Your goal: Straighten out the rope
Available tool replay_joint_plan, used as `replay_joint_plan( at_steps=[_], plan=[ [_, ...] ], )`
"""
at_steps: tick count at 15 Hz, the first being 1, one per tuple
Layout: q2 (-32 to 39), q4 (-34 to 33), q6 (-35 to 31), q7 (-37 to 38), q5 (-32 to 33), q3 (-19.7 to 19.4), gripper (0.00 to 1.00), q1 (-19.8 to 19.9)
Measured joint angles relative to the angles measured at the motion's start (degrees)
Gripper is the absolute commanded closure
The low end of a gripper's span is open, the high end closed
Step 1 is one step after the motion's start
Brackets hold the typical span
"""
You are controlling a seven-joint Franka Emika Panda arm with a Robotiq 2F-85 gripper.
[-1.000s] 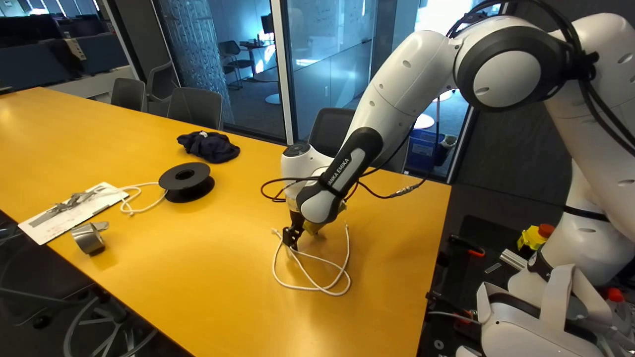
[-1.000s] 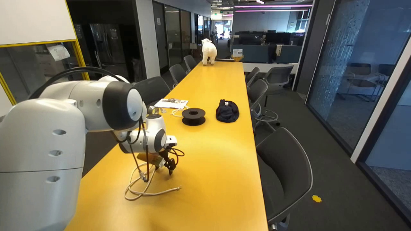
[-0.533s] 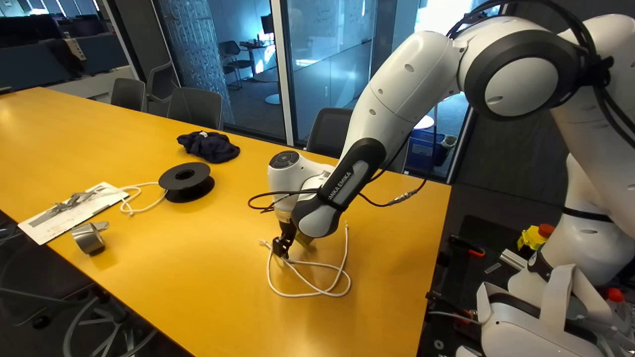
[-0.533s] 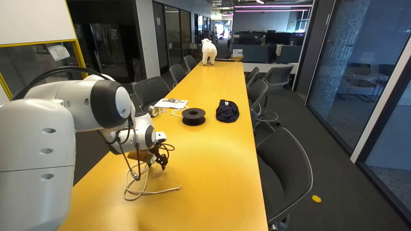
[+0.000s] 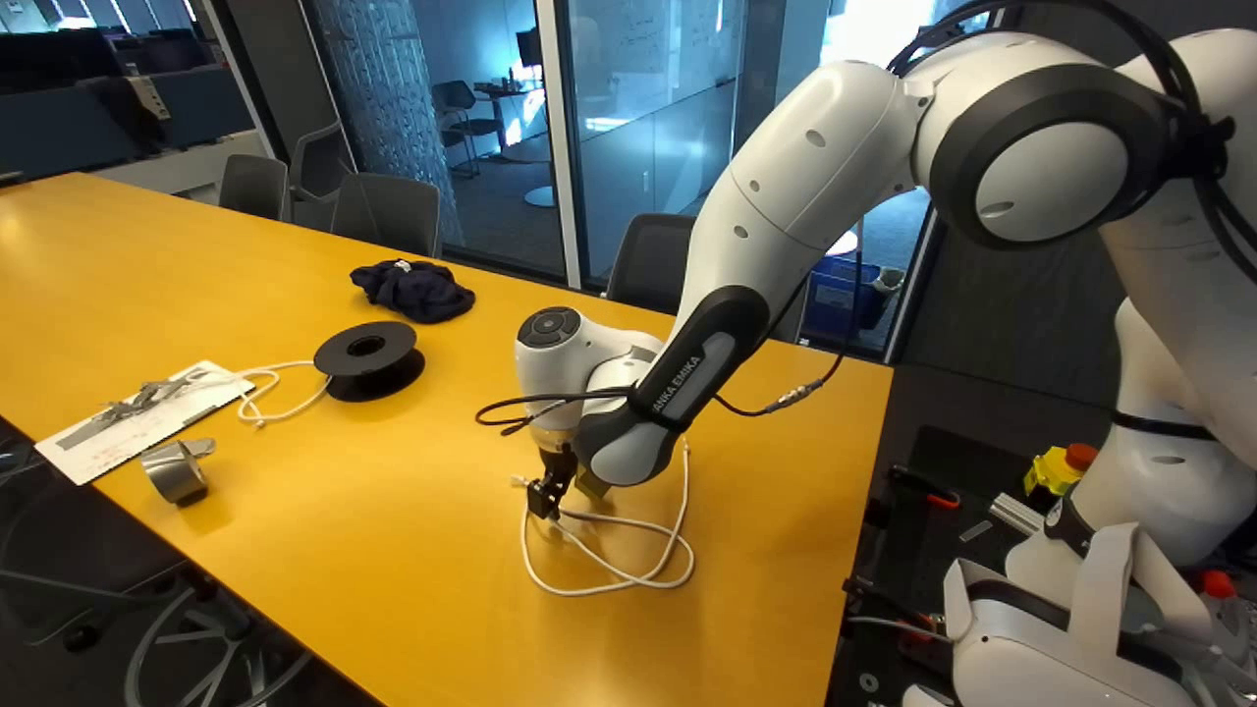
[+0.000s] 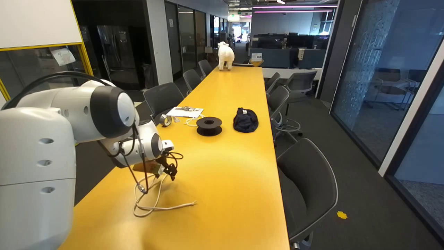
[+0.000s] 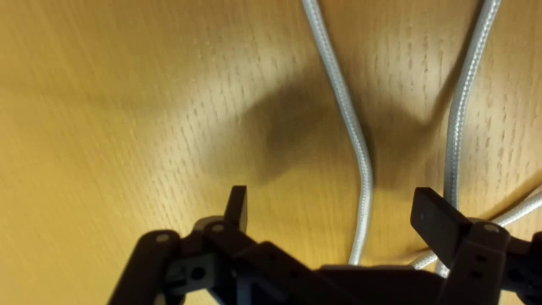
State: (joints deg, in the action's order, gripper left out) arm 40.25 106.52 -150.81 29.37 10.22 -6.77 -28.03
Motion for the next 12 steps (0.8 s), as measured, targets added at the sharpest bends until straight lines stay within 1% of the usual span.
replay_joint_plan(
  at_steps=[2,8,12],
  plan=[
    [0.00,0.06,0.01,0.00,0.00,0.79,0.00,-0.30],
    [0.03,0.55,0.06,-0.03,0.00,4.91,0.00,-1.31],
    [0.07,0.64,0.05,-0.06,0.00,5.38,0.00,-2.20]
  ],
)
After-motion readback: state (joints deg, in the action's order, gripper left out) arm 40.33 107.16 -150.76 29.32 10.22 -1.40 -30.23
